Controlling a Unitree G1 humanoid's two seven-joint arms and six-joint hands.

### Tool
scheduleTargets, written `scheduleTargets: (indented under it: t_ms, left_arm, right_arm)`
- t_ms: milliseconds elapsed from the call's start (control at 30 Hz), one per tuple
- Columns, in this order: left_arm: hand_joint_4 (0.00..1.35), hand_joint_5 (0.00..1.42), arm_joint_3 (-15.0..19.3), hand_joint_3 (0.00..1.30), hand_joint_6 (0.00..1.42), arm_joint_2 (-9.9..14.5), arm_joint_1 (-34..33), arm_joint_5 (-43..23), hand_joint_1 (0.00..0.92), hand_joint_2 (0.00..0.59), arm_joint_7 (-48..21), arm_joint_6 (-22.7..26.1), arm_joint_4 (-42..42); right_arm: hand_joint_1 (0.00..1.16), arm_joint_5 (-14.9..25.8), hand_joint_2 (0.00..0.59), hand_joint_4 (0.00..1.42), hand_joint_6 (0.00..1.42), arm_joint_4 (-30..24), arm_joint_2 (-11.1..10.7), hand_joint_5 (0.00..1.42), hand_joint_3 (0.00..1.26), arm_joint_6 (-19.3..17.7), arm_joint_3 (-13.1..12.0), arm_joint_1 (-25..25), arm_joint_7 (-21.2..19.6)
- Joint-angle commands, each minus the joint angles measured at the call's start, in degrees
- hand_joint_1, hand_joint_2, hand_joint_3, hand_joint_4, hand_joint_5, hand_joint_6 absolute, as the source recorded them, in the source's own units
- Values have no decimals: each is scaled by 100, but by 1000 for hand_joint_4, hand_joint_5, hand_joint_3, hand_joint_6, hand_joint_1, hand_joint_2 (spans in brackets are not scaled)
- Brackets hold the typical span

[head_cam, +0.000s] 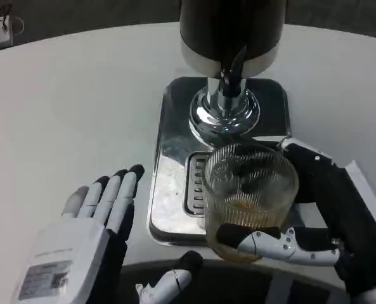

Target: Grasp the cup under the faucet to collect the drink, then remove the cup.

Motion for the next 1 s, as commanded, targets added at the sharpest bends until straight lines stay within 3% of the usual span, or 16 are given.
scheduleTargets:
  t_ms: [33, 200, 433, 800, 1000]
  left_arm:
    - [0, 0, -36, 0, 0, 48, 328, 207, 0, 124, -269, -173, -544]
    - [0, 0, -127, 0, 0, 18, 496, 379, 0, 108, -460, -350, -729]
    - [0, 0, -499, 0, 0, -207, 316, 998, 0, 100, -828, -534, -872]
    - [0, 0, -431, 0, 0, -423, 298, 1454, 0, 78, -817, -724, -962]
    - [0, 0, -322, 0, 0, -547, 244, 1557, 0, 73, -695, -723, -881]
  right_arm:
    - [1113, 308, 112, 1073, 1424, -810, -138, 1156, 842, 3, -161, 193, 220]
    - [1113, 582, 112, 1061, 1424, -1277, -204, 1156, 842, 128, -265, 305, 359]
    - [1113, 561, 112, 1060, 1424, -1565, -218, 1156, 842, -56, -321, 472, 413]
    - [1113, 466, 112, 1060, 1424, -1624, -336, 1156, 842, -281, -355, 420, 475]
    - [1113, 229, 112, 1060, 1418, -1552, -401, 1155, 842, -520, -220, 370, 491]
